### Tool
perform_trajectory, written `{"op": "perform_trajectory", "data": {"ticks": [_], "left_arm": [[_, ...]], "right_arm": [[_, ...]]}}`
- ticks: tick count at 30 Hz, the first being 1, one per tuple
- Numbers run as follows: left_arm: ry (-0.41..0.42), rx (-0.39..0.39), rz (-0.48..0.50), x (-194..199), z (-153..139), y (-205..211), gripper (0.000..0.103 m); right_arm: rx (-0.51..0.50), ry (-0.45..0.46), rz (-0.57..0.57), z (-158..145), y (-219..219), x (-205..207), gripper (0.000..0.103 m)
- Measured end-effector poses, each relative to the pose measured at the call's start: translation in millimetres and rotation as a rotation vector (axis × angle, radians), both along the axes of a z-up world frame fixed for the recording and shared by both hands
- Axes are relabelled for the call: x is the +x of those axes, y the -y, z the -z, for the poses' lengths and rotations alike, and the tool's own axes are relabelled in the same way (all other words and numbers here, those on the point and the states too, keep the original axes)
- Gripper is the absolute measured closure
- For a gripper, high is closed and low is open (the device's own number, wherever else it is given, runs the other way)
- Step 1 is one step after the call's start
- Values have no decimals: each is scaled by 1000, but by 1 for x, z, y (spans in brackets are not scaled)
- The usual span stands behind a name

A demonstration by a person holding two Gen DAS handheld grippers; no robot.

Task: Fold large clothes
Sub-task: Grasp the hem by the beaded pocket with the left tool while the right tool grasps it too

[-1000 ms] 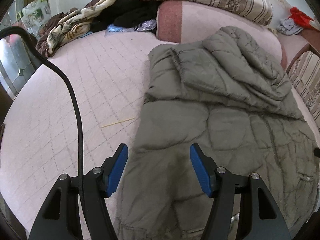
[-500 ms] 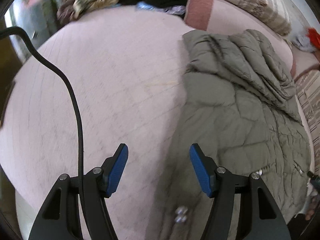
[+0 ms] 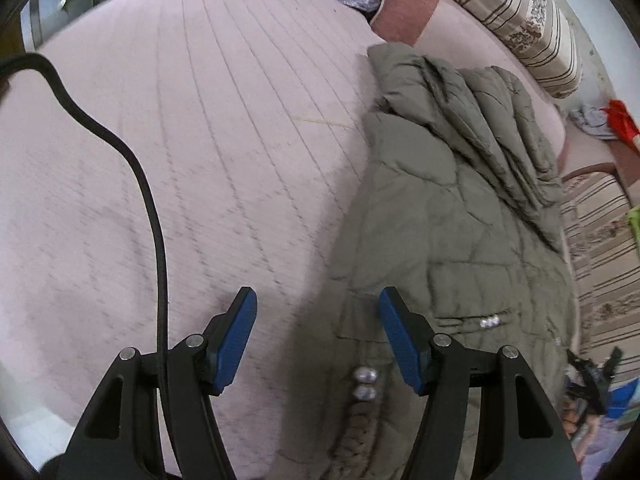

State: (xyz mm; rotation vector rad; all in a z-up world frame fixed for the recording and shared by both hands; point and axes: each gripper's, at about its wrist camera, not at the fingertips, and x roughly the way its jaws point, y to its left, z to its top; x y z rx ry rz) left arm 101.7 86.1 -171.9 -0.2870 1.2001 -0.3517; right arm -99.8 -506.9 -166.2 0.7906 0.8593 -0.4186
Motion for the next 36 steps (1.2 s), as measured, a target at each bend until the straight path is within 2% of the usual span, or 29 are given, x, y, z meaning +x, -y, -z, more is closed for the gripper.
{"op": "perform_trajectory", "data": {"ticks": [5,12,16,19,24,27,30,34,36], "left_arm": [[-30,-60,5,-3,5,1,40],[-31,-62,75,-18,6,5,40],[-111,-193,132,-31,11,4,40],[-124,-239,150,-40,12,4,40],[-169,-357,152,-45,18,-1,41],[-207,-418,145,-43,25,-1,45],[-212,-409,174,-48,25,3,47],[-154,-308,231,-61,18,22,47],[-137,-285,232,-62,17,26,47]], "right_arm": [[65,47,-68,3,-6,3,13],[49,38,-117,4,-20,9,12],[73,47,-127,5,-20,10,12],[112,68,-129,6,-19,8,12],[240,136,-125,12,-15,-2,13],[295,153,-143,15,-18,-7,13],[308,155,-163,15,-26,-10,13],[310,141,-188,16,-35,-16,13],[312,134,-190,17,-39,-20,13]]}}
